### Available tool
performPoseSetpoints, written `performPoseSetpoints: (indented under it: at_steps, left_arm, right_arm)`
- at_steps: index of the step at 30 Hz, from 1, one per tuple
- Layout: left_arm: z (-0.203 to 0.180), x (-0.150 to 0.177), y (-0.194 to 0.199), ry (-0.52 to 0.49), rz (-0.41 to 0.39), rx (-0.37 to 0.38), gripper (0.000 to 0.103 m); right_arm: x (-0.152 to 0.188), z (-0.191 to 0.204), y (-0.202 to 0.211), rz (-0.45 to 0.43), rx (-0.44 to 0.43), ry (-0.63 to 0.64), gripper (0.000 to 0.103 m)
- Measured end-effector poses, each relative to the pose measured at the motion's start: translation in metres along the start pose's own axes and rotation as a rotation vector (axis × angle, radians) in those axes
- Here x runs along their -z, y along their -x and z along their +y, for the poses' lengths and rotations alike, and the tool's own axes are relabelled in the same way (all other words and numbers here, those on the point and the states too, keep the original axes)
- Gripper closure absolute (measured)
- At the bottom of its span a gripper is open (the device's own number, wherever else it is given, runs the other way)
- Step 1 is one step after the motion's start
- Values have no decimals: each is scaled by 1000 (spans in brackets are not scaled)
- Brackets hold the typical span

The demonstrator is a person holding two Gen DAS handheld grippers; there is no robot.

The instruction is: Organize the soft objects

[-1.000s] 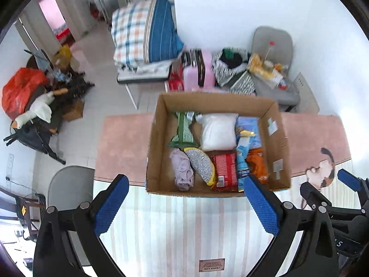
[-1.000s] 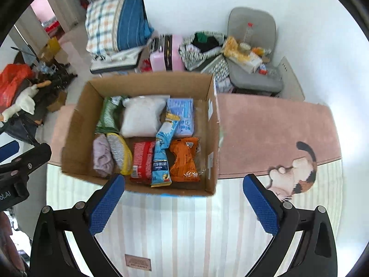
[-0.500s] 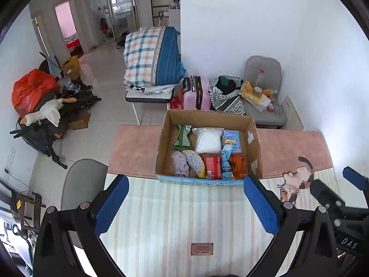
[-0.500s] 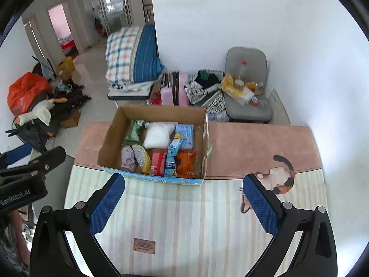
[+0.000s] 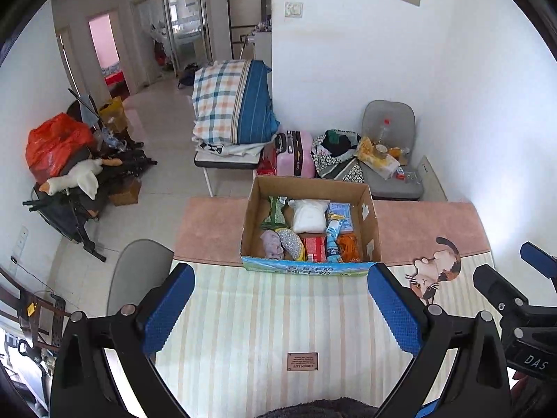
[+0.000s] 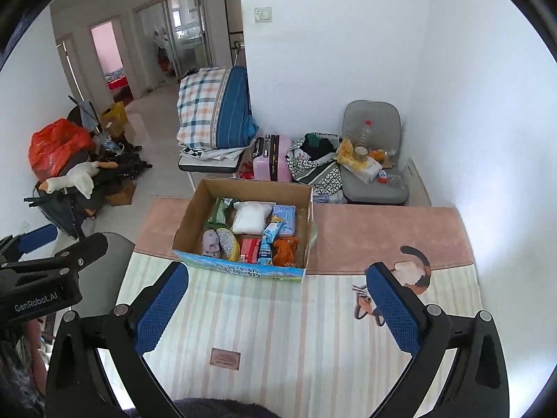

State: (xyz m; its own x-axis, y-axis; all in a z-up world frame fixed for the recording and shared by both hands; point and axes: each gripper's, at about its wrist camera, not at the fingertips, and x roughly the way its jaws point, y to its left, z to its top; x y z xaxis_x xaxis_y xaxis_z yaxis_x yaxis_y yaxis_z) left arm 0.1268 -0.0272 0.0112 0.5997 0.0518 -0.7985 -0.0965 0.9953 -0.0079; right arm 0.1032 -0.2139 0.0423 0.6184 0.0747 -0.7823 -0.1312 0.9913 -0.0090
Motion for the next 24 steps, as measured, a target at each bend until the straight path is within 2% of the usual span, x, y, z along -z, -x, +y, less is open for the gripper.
performPoseSetpoints:
  at_steps: [11,24]
  left_arm:
    - [3,0,-2,16,-14,-3,1]
    - [1,1,0,3,-25,4,1]
  right_arm:
    - [-6,-7,10,-37,61,-5,0]
    - [-13,-3,19,-64,83,-4,0]
